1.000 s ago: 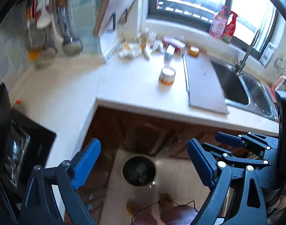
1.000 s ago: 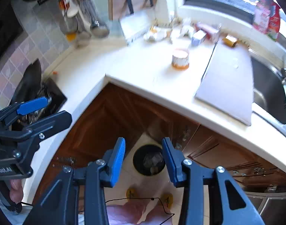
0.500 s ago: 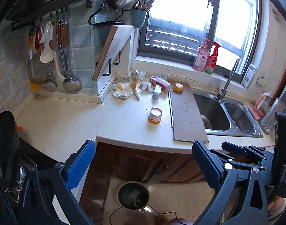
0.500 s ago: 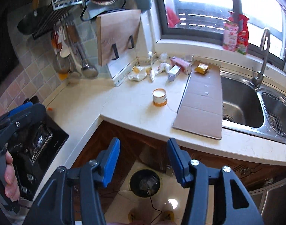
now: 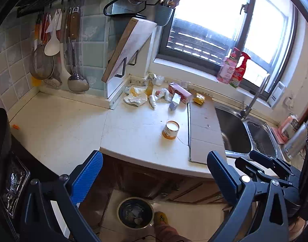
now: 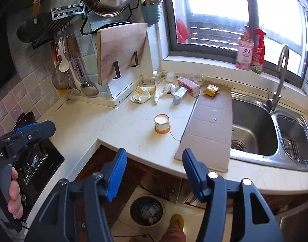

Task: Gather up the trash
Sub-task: 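Reach the right tool toward the orange-rimmed cup on the counter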

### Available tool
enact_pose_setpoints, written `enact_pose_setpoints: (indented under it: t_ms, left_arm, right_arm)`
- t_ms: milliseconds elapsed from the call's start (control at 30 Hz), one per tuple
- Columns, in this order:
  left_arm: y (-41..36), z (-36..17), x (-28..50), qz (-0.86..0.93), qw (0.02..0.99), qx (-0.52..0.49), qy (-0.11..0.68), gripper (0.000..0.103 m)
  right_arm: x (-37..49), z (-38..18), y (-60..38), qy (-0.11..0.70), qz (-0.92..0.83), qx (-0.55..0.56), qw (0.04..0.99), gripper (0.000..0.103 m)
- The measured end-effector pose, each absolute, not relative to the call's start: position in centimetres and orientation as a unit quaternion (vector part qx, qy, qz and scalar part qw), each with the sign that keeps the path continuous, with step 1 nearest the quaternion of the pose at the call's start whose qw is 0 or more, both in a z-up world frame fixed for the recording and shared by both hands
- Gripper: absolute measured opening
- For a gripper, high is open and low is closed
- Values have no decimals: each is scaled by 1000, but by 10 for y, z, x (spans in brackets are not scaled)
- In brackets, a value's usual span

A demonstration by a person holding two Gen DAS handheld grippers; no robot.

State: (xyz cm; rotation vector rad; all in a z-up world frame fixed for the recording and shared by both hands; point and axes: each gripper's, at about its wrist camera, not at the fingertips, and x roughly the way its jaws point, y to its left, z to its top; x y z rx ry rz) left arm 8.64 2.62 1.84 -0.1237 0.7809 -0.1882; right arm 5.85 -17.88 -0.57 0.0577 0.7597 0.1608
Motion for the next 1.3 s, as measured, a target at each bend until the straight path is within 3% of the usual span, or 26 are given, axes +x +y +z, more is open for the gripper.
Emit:
enact_pose_setpoints:
  t_ms: [400,667,1267,1300]
  left_arm:
    - [-12,-14,204,-24,911,-67,407,102]
    - [-9,-56,275,24,889,-98,447,102]
    - [-11,-122,359,70,862,-97,493,102]
    - [-12,-124,365,69,862,-98,492,102]
  right_arm:
    - [202,-38,-198,420,170,-16,891,59]
    - [295,-94,-201,479,205,-38,853,62]
    - [338,-175,-165,535,268,-90,796,62]
    - [340,-178,-165,534,267,-94,796,58]
